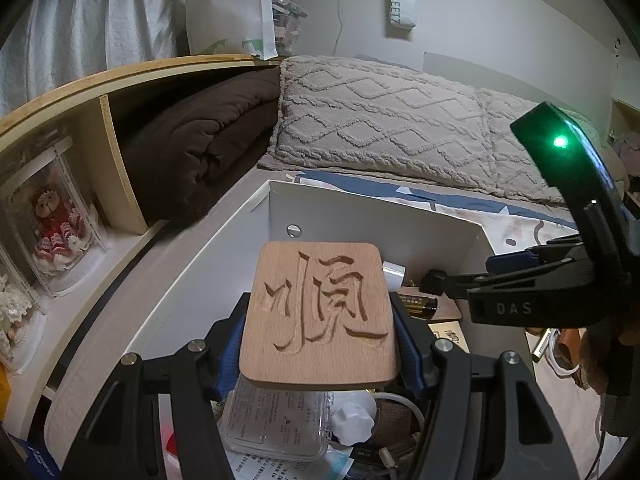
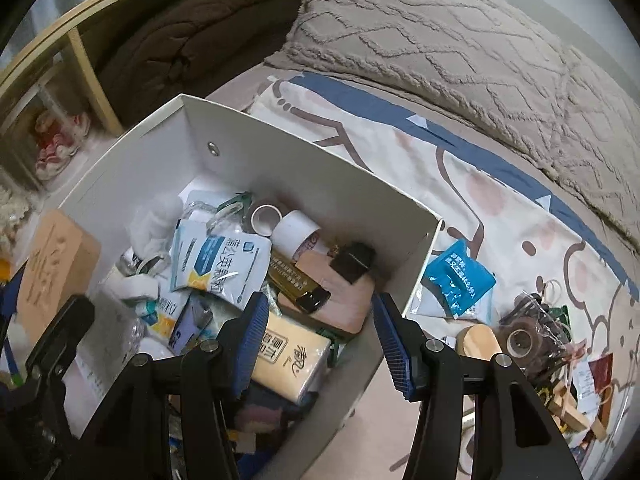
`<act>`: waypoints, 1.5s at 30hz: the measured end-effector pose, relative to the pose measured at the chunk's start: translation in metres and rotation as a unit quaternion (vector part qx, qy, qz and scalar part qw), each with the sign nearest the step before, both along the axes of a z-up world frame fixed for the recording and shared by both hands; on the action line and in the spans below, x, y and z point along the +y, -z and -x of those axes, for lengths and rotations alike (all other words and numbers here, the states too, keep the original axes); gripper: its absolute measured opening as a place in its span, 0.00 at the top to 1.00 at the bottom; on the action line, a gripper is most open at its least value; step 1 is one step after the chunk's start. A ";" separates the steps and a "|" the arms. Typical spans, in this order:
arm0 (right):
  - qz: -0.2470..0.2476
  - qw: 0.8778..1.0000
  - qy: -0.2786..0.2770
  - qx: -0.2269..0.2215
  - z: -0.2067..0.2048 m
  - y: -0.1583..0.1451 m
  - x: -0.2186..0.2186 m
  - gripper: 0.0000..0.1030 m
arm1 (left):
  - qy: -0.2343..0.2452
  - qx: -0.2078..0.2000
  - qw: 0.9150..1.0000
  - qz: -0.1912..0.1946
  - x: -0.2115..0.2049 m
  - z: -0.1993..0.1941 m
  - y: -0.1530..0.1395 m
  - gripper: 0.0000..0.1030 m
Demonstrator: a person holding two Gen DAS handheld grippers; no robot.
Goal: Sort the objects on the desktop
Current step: 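Lower the black square cup into the box and open the right gripper, then lower the carved wooden coaster into the box and open the left gripper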
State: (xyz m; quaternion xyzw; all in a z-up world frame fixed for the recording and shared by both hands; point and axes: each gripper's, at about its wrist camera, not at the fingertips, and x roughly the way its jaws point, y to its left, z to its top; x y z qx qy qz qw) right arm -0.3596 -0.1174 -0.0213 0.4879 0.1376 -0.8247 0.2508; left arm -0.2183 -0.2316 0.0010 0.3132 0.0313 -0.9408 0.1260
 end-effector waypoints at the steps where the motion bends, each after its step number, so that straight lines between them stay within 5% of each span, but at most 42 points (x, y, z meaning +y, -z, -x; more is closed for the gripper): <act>1: 0.001 1.000 -0.002 -0.001 -0.001 -0.001 0.001 0.46 | -0.001 -0.001 1.000 0.001 0.000 0.000 0.000 0.39; 7: 0.006 0.999 -0.016 0.029 -0.018 -0.011 0.004 0.16 | 0.004 -0.004 1.000 -0.004 0.000 0.001 0.000 0.38; 17: -0.043 0.996 -0.049 0.059 -0.052 -0.015 0.022 0.16 | 0.031 -0.006 0.999 -0.014 0.013 0.002 -0.004 0.38; 21: -0.046 0.995 -0.056 0.071 -0.069 -0.017 0.034 0.04 | 0.042 -0.017 0.999 -0.010 0.020 0.008 -0.002 0.38; 24: -0.045 0.994 -0.063 0.077 -0.083 -0.017 0.043 0.04 | 0.042 -0.030 0.999 -0.009 0.023 0.013 0.000 0.38; 27: -0.031 0.994 -0.069 0.075 -0.096 -0.018 0.051 0.04 | 0.036 -0.026 0.999 -0.014 0.022 0.011 -0.003 0.09; 28: -0.028 0.994 -0.071 0.074 -0.098 -0.019 0.053 0.04 | 0.035 -0.022 0.999 -0.012 0.022 0.010 -0.004 0.07; 45: 0.040 0.994 -0.063 0.076 -0.103 -0.022 0.052 0.04 | 0.021 -0.022 1.000 0.002 0.024 0.002 -0.004 0.06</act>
